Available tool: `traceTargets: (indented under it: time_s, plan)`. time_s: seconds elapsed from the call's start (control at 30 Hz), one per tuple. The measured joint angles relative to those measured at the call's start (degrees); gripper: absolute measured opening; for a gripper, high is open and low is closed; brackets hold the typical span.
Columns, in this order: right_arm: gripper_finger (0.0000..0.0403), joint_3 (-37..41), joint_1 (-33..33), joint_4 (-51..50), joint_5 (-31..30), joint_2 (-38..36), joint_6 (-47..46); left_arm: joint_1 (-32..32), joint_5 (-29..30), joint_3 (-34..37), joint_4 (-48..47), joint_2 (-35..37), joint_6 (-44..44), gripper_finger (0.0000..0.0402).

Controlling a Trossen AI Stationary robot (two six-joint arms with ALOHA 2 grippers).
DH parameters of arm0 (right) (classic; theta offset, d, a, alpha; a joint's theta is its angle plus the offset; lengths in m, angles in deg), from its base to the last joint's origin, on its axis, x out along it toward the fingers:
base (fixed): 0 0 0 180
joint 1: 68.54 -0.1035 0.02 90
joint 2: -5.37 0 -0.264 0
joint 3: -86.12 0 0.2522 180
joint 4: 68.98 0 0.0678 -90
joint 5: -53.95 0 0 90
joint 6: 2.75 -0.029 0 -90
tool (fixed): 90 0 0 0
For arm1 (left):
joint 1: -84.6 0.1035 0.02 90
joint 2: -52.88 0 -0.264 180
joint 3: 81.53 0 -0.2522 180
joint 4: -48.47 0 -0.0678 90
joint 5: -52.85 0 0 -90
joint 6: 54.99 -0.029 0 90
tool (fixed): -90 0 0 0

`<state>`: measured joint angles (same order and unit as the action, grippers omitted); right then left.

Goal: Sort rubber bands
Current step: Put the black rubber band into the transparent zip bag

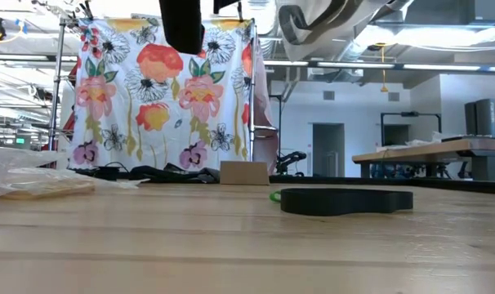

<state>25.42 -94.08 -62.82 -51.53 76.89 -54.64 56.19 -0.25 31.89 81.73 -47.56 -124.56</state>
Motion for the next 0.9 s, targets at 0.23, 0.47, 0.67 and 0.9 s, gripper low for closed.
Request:
traceTargets:
  time_s: [0.23, 0.47, 0.67, 0.9]
  plan:
    - [0.0, 0.0, 0.02, 0.07, -0.31, 0.0, -0.59, 1.44, -3.54, 0.02, 0.05, 0.0, 2.47, 0.0077]
    - [0.0, 0.0, -0.13, 0.22, -1.1, 0.0, -0.56, 2.14, 11.27, -5.45, -1.67, 0.14, 29.13, 0.0026]
    - [0.0, 0.0, -0.31, -0.73, -1.45, 0.0, -0.25, -0.45, 11.27, -7.44, -5.2, -0.04, 27.4, 0.0003]
    - [0.0, 0.0, -0.42, -1.44, -2.97, 0.0, 1.41, -3.24, 13.12, -7.45, -5.41, 0.02, 20.82, 0.0001]
